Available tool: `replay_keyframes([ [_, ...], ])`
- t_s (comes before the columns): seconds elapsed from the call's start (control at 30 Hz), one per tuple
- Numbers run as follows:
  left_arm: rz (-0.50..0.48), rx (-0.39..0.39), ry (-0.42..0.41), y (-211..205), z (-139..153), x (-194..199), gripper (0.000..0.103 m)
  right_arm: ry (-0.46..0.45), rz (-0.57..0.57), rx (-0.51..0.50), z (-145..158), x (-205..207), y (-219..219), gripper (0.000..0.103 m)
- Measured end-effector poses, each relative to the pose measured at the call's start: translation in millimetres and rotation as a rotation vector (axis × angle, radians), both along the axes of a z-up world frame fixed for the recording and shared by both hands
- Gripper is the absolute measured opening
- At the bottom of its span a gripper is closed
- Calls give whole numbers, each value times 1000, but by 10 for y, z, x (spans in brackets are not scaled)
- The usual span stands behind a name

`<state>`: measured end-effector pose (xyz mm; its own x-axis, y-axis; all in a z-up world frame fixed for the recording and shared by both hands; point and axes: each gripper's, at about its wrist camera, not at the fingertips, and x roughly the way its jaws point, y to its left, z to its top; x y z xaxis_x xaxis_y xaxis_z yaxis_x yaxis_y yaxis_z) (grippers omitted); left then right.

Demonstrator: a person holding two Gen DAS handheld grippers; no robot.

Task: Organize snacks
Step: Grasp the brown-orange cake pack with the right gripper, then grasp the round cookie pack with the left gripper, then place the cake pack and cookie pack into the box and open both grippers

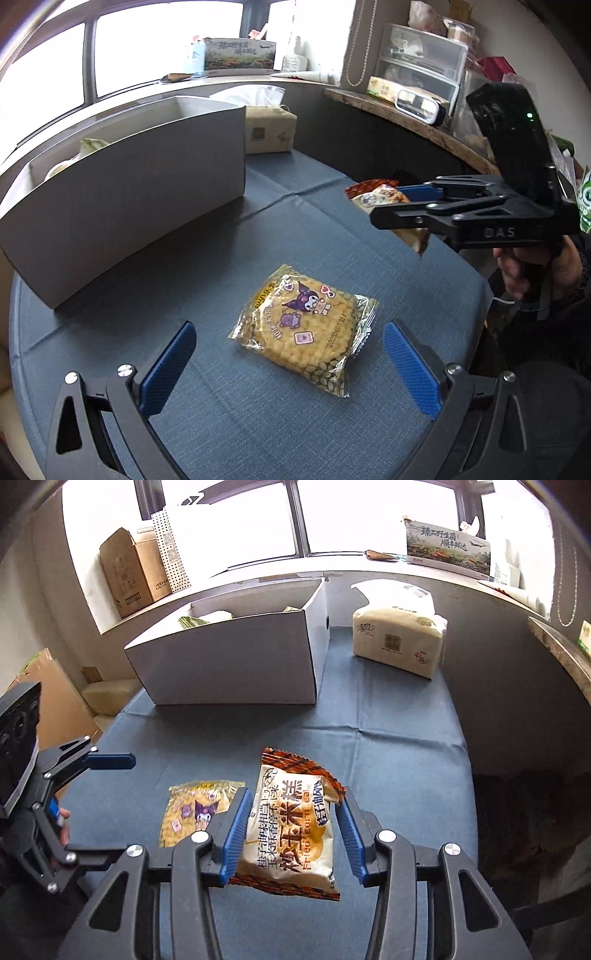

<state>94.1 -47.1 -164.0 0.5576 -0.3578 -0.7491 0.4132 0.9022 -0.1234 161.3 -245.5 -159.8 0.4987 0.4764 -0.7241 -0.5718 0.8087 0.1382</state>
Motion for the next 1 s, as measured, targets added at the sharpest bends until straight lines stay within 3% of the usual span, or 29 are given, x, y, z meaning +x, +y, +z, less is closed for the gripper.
replay_keyframes([
  [0.23, -152, 72, 64, -268, -217, 258, 103, 32, -58, 50, -65, -238, -365, 51],
  [0.43, -186, 107, 113, -375, -419, 463, 103, 40, -67, 60, -72, -272, -409, 51],
  [0.53, -193, 104, 109, -393, -454, 470, 98, 35, -55, 62, -64, -275, -374, 51],
  [0.57, -190, 120, 103, -405, -454, 468, 89, 33, -54, 62, -61, -275, -368, 51],
  [0.63, -170, 129, 97, -384, -435, 445, 79, 34, -51, 66, -62, -280, -353, 51],
  [0.8, -63, 91, 75, -229, -336, 341, 79, 36, -44, 71, -59, -278, -323, 51],
  [1.0, 115, -7, -50, 176, 144, 76, 79, 19, -6, 83, 46, -224, -185, 51],
])
